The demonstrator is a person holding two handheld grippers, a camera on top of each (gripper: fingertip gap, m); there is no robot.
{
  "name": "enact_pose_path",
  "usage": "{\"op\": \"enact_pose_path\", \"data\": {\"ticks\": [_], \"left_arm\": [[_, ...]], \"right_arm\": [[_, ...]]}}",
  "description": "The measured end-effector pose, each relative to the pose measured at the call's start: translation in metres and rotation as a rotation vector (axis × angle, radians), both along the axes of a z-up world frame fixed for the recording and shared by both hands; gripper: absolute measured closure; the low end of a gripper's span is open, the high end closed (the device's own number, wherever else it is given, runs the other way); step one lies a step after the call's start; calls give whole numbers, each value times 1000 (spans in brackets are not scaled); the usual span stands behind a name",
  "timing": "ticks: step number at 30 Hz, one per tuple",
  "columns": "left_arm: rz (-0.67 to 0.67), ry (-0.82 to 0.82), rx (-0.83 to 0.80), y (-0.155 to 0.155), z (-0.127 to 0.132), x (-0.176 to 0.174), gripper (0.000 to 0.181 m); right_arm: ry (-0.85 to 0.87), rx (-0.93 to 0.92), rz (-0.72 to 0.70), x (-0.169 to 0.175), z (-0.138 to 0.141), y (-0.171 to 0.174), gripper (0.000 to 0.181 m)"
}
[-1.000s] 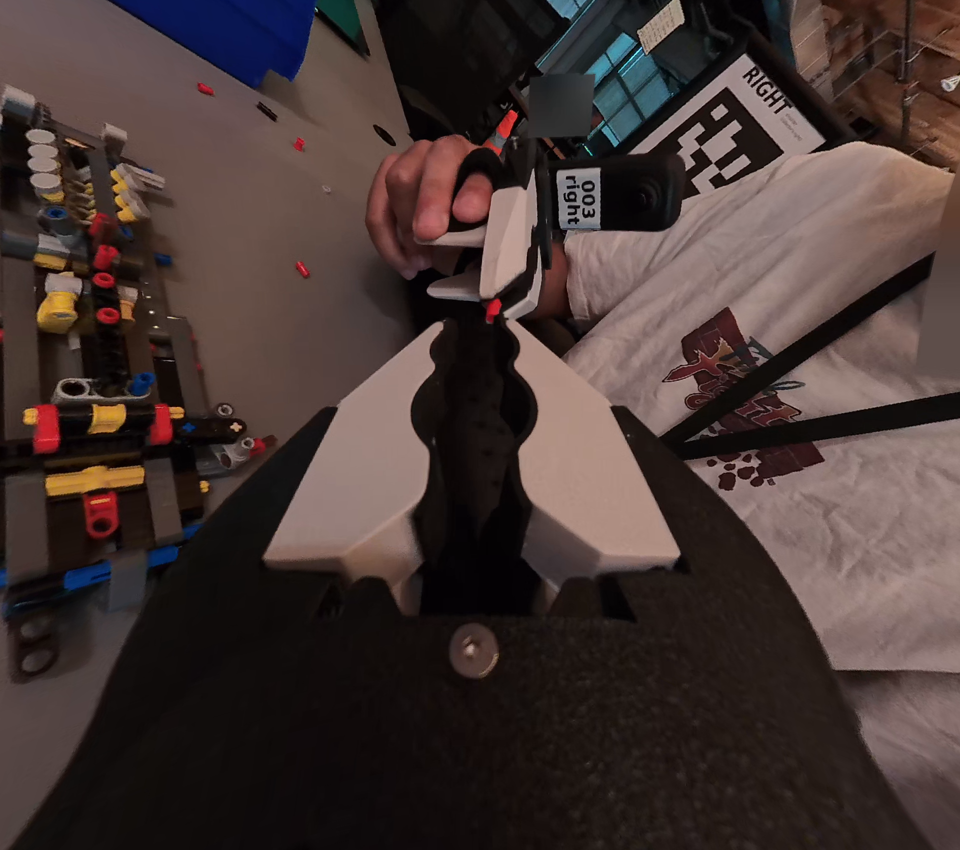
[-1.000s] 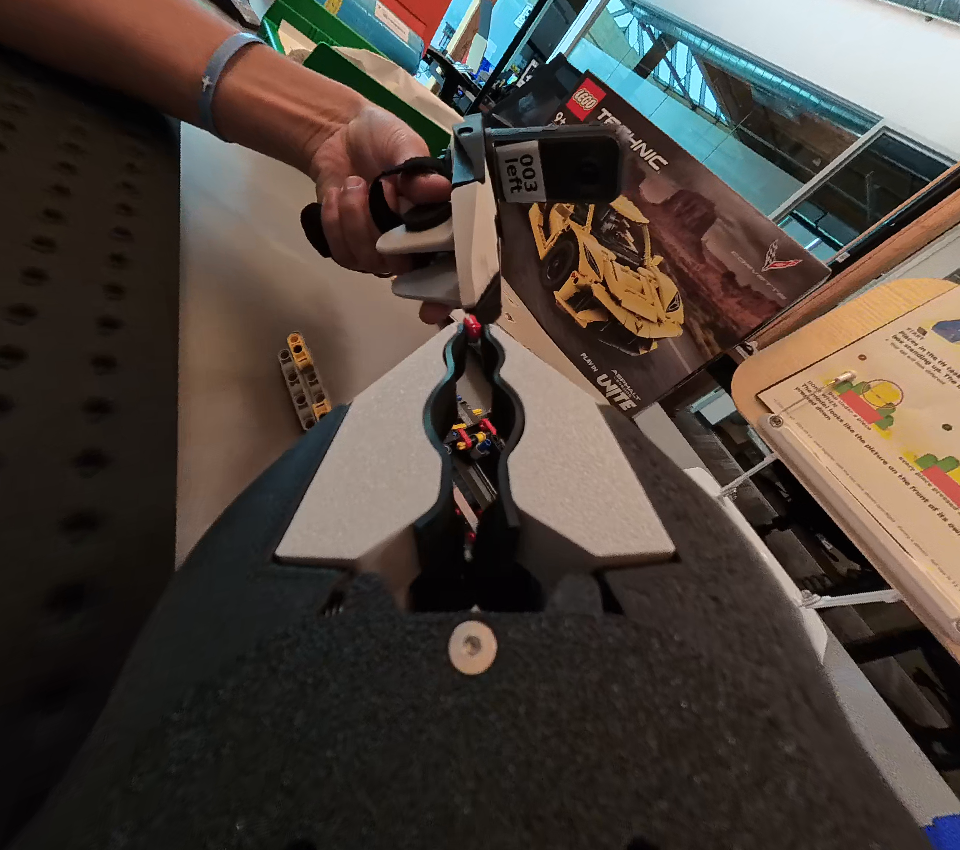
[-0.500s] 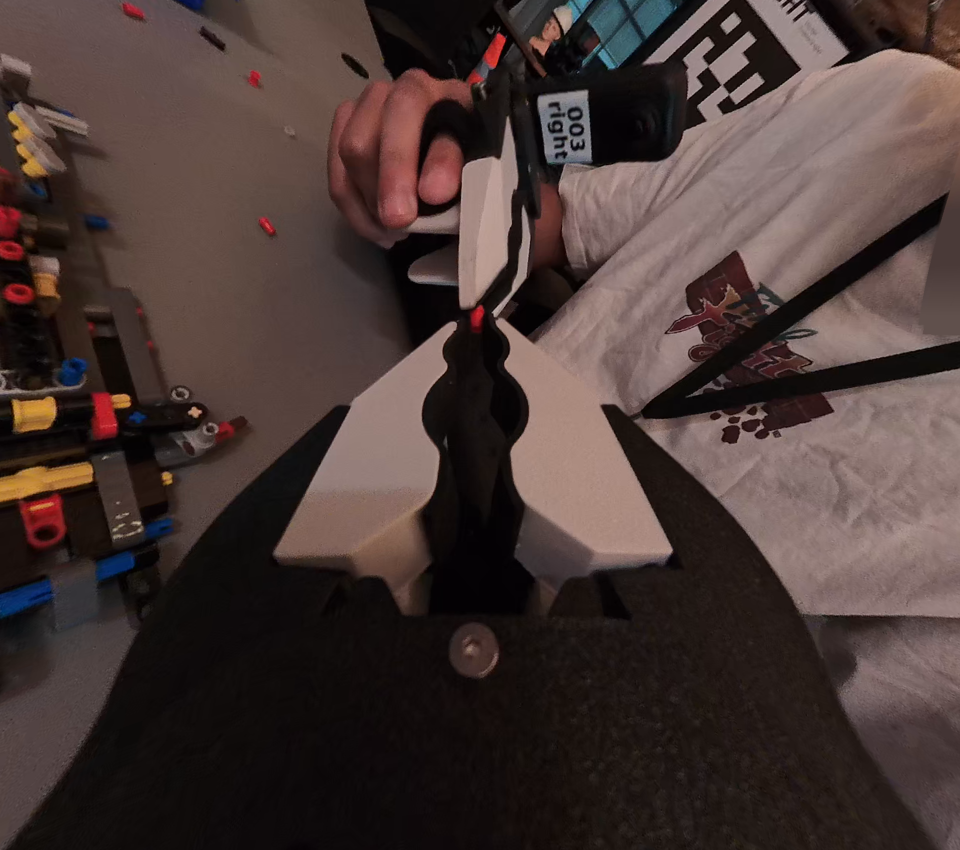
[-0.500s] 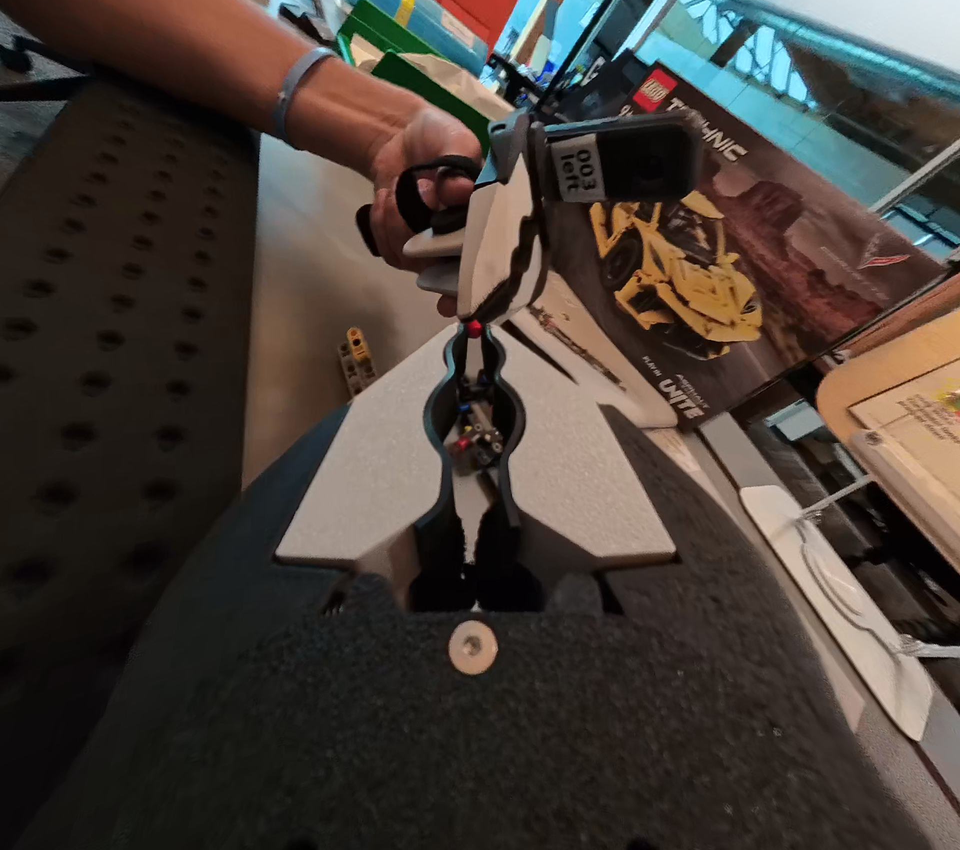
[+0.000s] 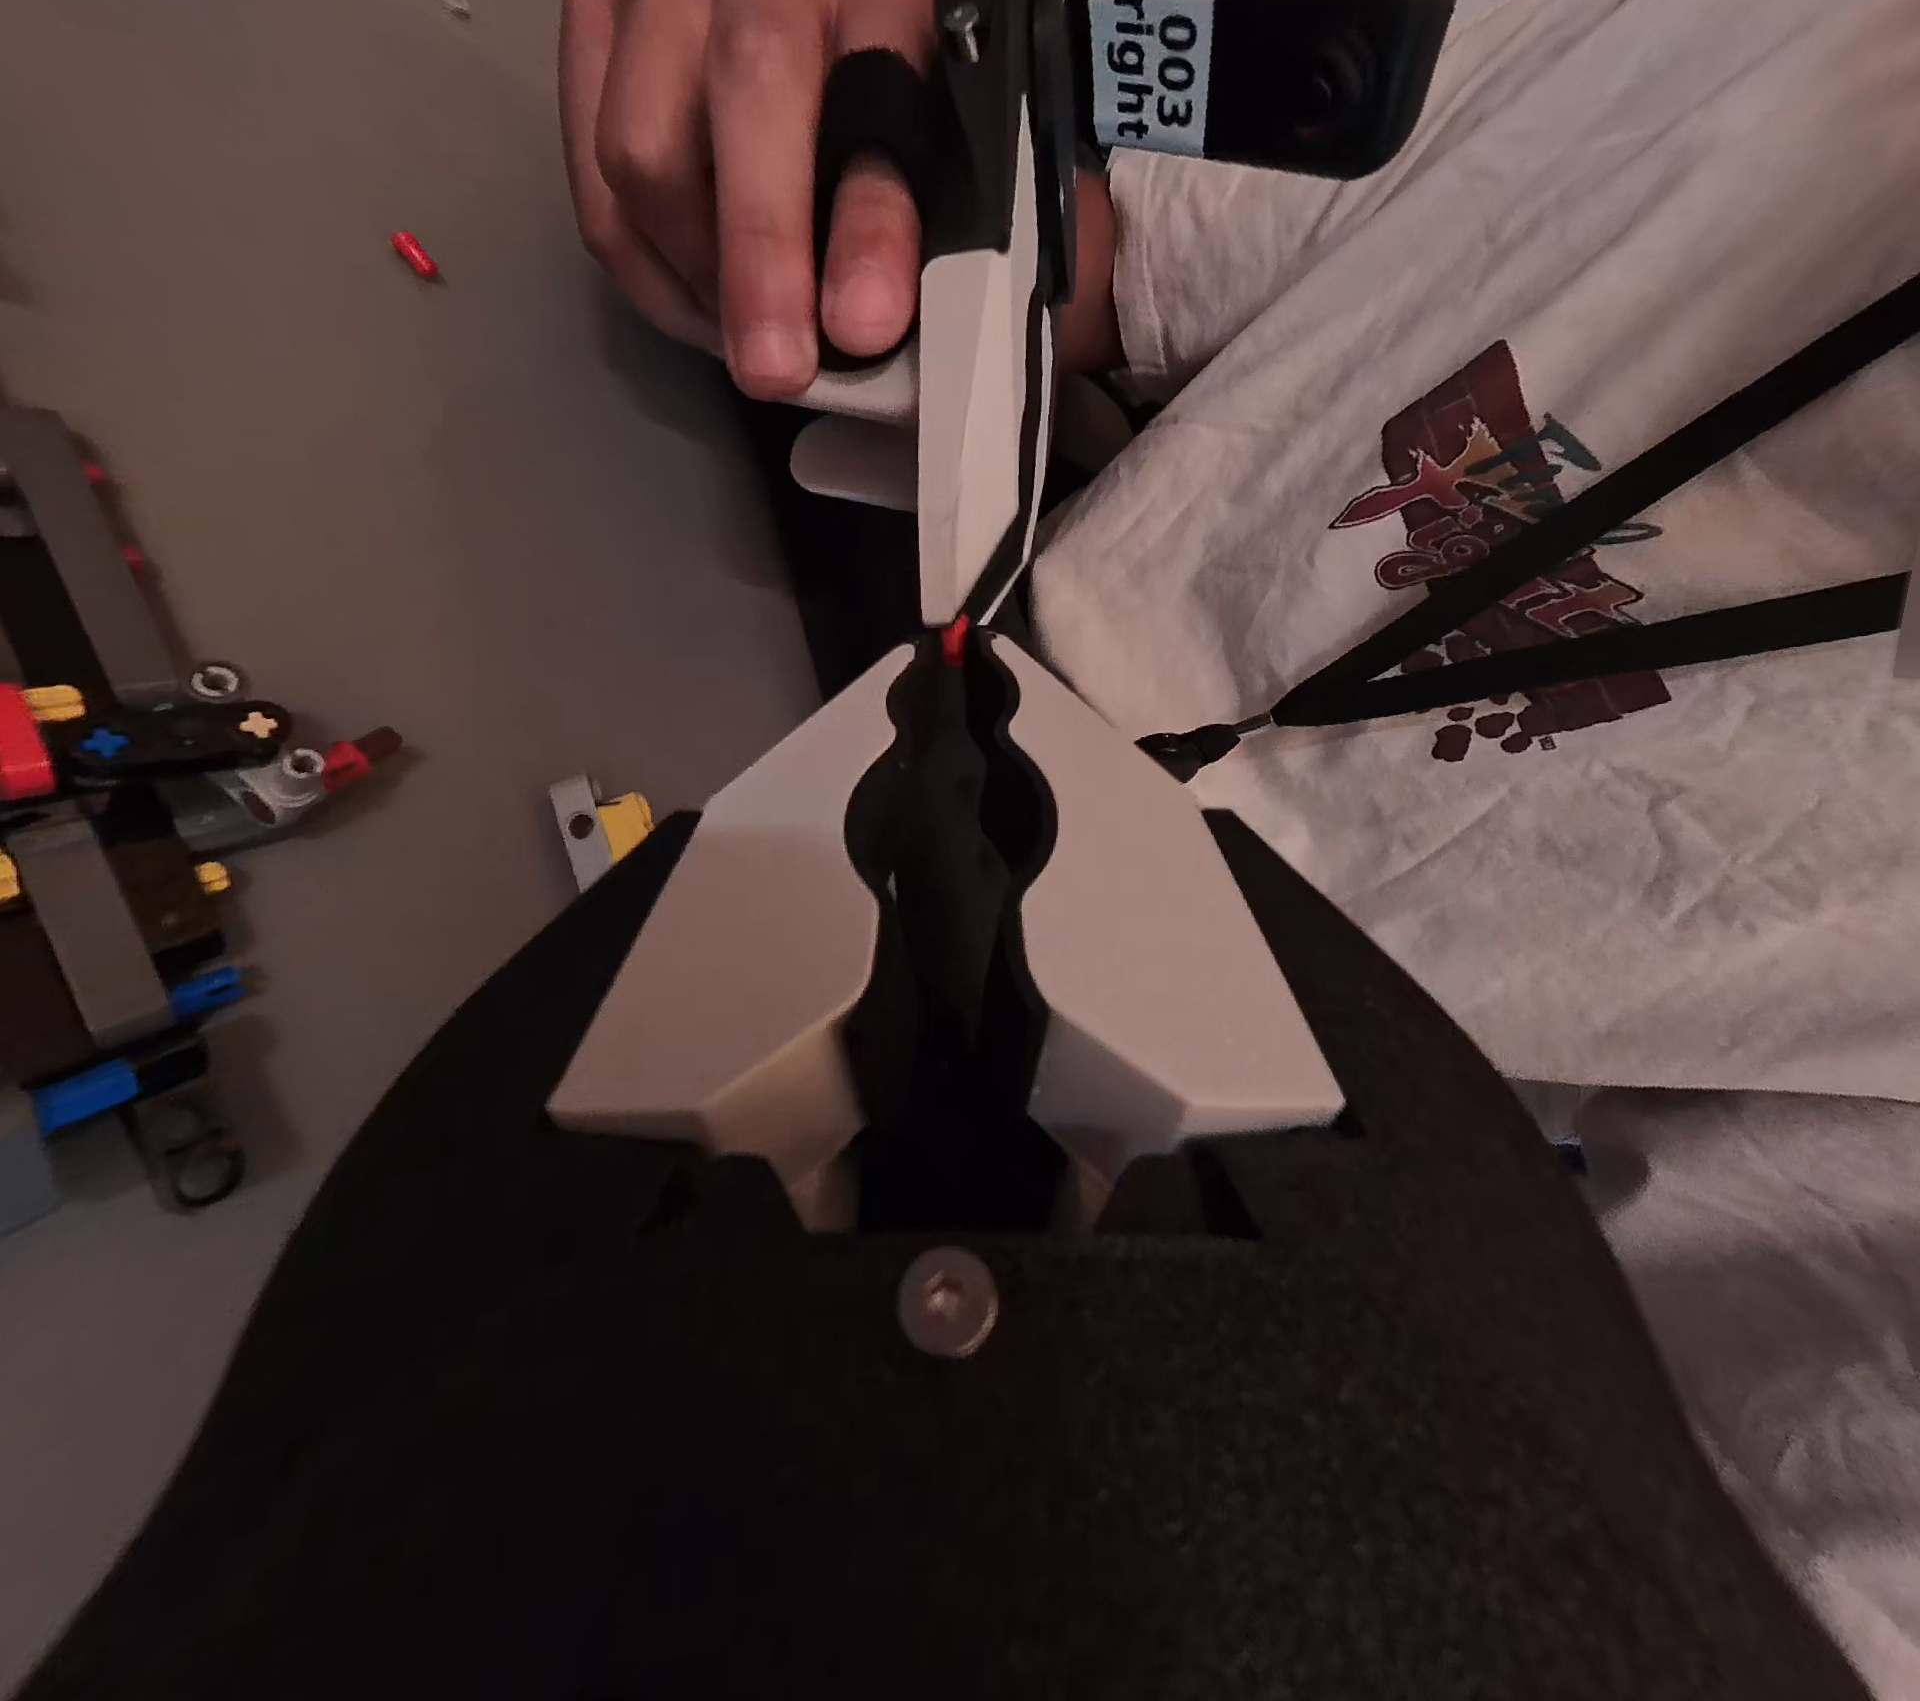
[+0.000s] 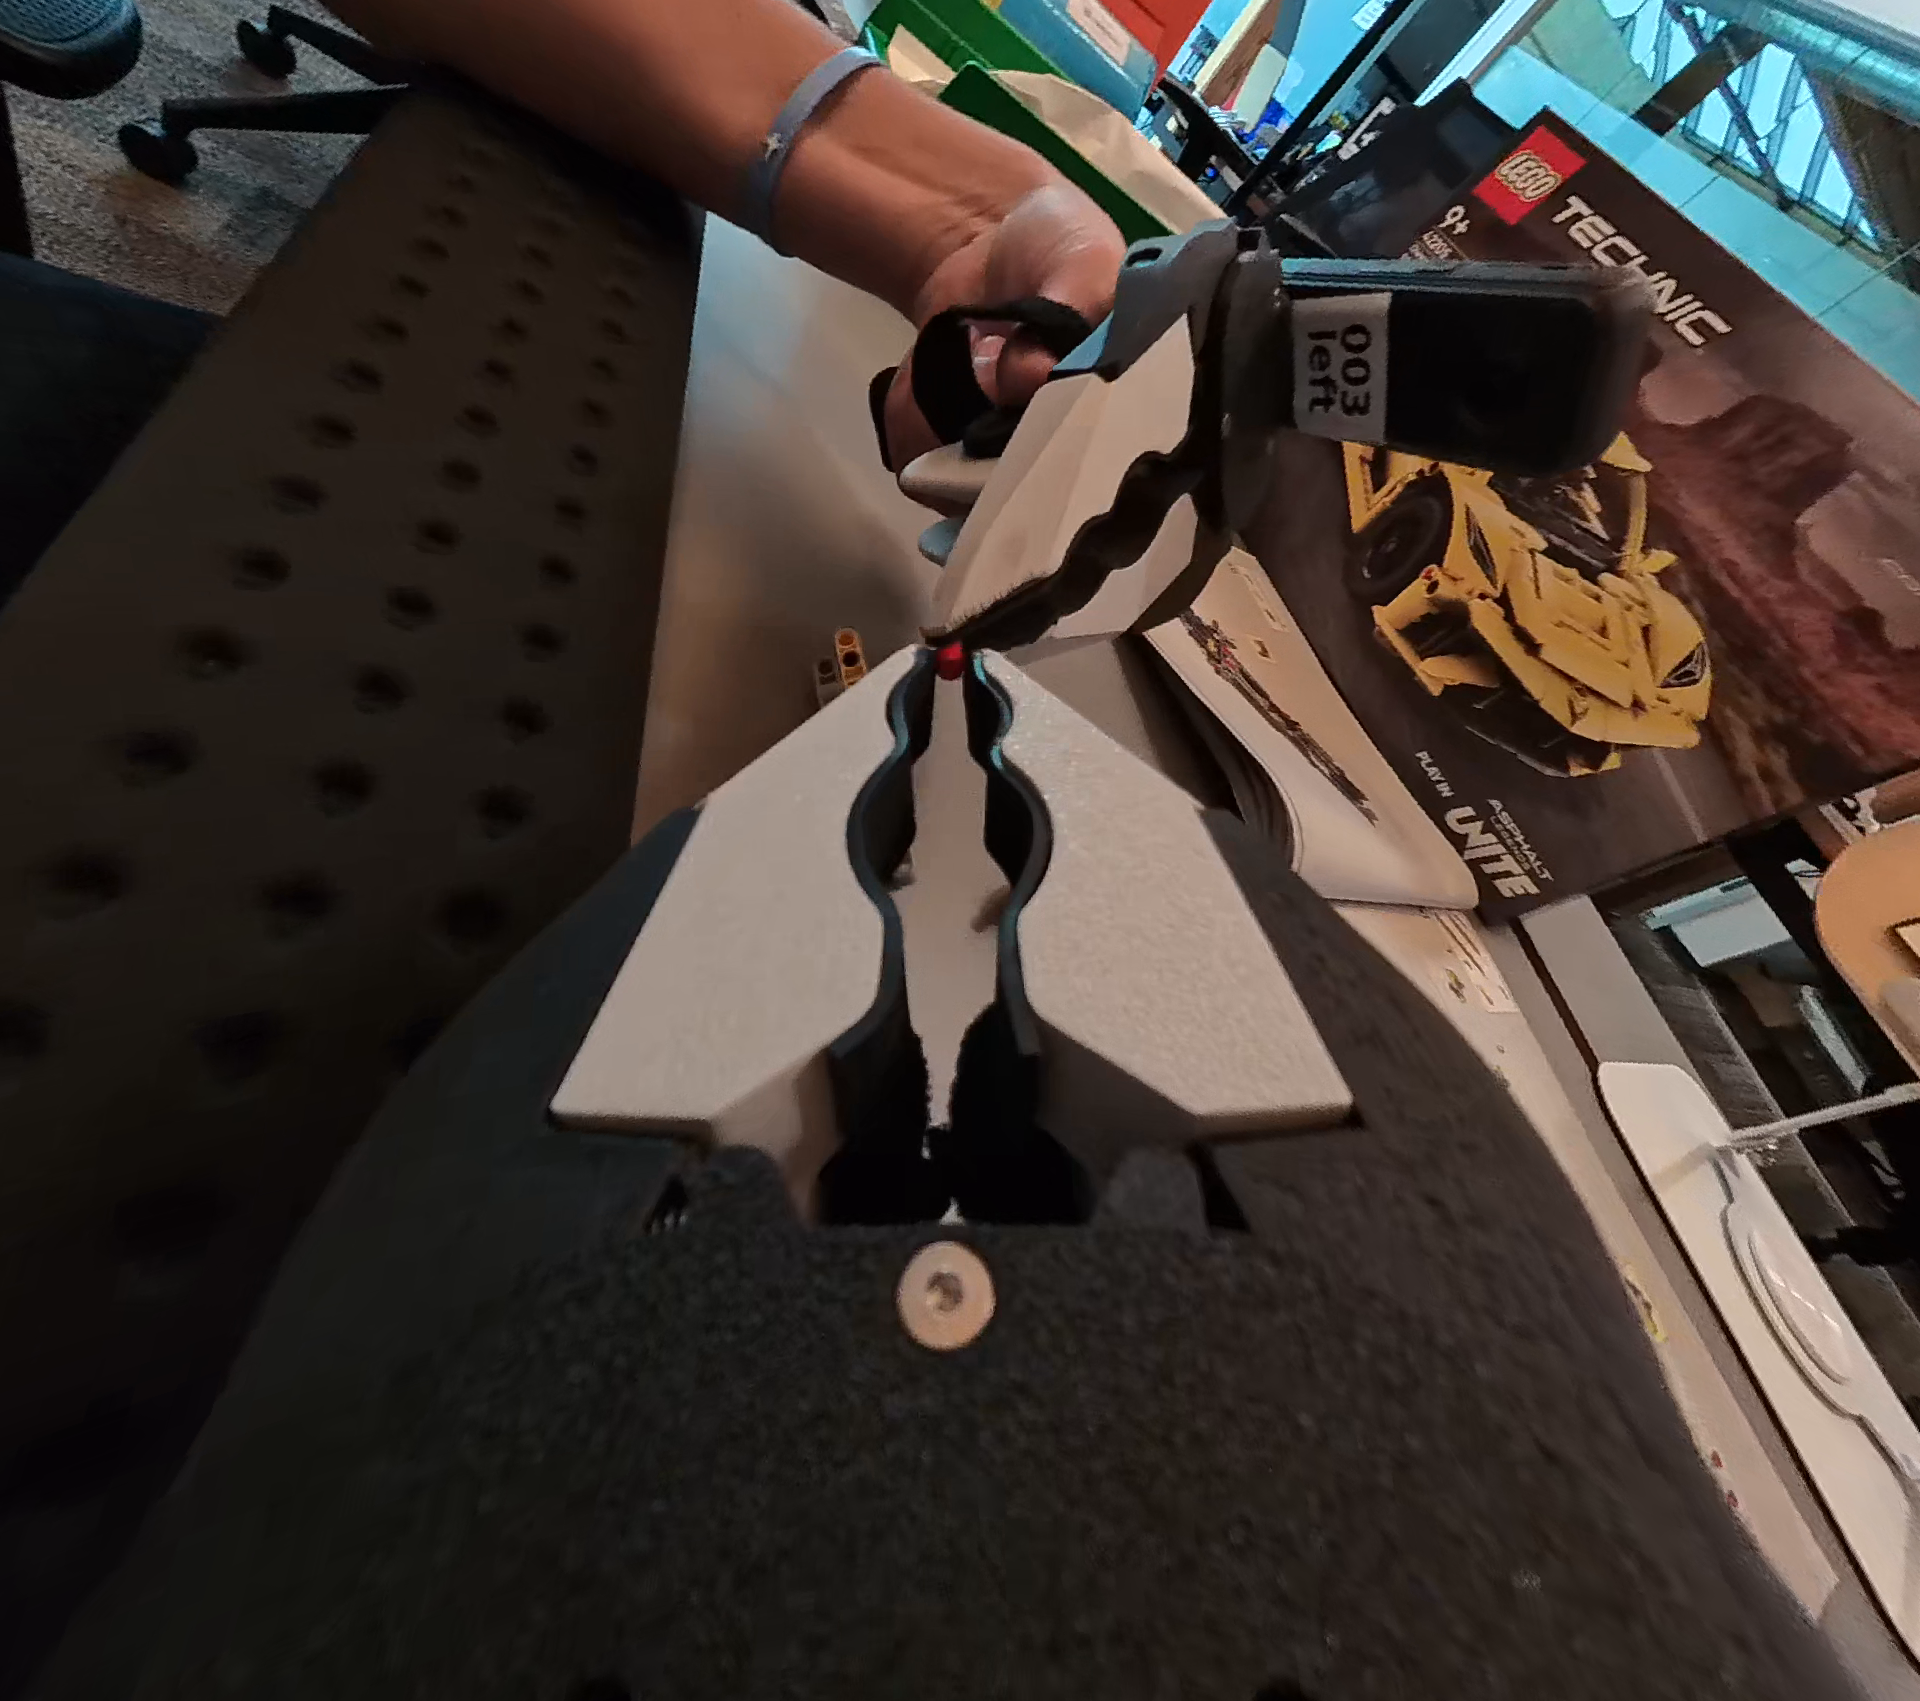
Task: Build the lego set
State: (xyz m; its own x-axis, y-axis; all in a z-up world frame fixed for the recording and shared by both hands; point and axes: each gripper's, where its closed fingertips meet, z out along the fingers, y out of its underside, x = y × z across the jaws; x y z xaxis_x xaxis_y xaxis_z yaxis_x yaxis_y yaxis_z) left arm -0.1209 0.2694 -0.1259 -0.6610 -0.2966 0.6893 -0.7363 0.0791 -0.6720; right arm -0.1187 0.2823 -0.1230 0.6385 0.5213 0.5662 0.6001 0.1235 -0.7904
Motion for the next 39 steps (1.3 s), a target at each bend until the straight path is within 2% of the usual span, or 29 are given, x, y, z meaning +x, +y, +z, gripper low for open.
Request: {"op": "enact_pose_path", "data": {"ticks": [9,12,14,15,16,18,19,23,28,29,33,35,37,39], "left_arm": [[-19,3,-1,0,-1,-3,180],[30,-31,-15,5,5,5,179],[136,-102,119,23,2,16,169],[203,-150,260,38,-6,21,158],[252,-206,413,51,-13,23,154],[271,-283,646,60,-26,15,148],[252,-289,712,57,-32,8,149],[206,-197,918,54,-65,-9,148],[171,-111,988,55,-82,-6,148],[169,-111,974,52,-82,-3,160],[146,-129,853,43,-78,2,161],[301,-145,576,40,-48,21,160],[529,-210,154,56,12,48,161],[631,-249,-227,75,61,57,161]], "right_arm": [[-6,-24,30,-3,-2,0,177],[46,-52,16,5,4,3,178],[102,-69,-17,16,8,7,178],[130,-87,-38,22,7,9,178],[151,-94,-60,28,8,11,178],[184,-135,-107,39,4,15,179],[197,-167,-122,43,0,16,179],[171,-176,-140,44,-5,19,178],[100,-129,-153,43,-7,18,178],[96,-119,-154,43,-6,18,178],[158,-95,-223,57,5,20,178],[237,-59,-262,70,18,21,178],[358,-5,-279,80,38,18,178],[491,33,-278,88,56,15,178]]}}
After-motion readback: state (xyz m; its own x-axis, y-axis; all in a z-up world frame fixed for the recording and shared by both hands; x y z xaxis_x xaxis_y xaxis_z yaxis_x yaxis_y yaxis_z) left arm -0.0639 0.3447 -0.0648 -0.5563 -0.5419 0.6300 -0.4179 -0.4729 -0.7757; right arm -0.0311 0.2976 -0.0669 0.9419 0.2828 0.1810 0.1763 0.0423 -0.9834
